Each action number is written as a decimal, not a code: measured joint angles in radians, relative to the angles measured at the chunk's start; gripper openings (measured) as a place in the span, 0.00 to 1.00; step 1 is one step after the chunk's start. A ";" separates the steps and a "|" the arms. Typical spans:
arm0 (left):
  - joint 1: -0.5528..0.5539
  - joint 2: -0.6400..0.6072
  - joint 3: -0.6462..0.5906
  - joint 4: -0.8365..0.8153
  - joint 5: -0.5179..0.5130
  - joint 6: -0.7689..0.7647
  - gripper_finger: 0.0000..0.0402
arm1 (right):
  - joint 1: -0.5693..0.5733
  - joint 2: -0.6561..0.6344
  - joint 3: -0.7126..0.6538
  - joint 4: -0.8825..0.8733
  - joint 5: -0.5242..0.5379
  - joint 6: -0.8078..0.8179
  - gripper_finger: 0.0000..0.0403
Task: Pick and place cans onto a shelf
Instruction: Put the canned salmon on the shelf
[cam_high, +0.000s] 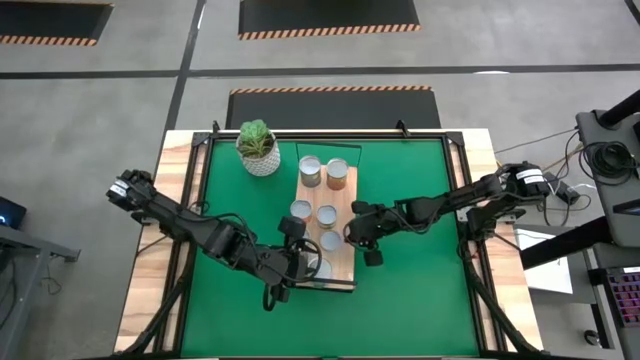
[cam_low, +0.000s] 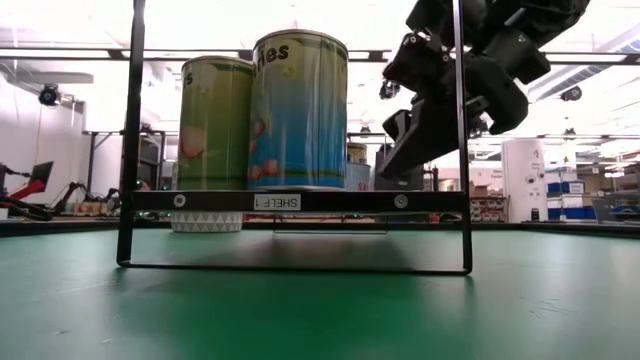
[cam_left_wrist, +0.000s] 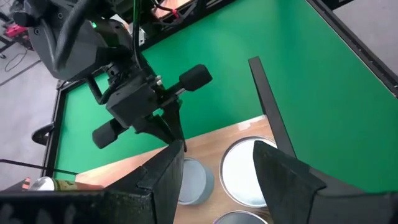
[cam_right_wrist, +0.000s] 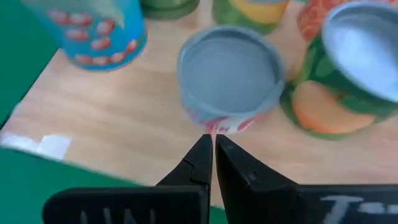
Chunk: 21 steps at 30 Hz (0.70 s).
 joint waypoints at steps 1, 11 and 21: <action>0.000 0.000 0.000 -0.002 0.000 -0.004 0.44 | 0.000 -0.002 0.000 -0.010 -0.007 0.000 0.03; 0.000 0.000 -0.005 -0.005 0.000 -0.018 0.44 | 0.001 0.056 -0.001 0.127 -0.070 -0.022 0.03; -0.003 0.000 -0.006 -0.006 0.001 -0.043 0.44 | -0.022 0.067 -0.001 0.158 -0.017 -0.038 0.03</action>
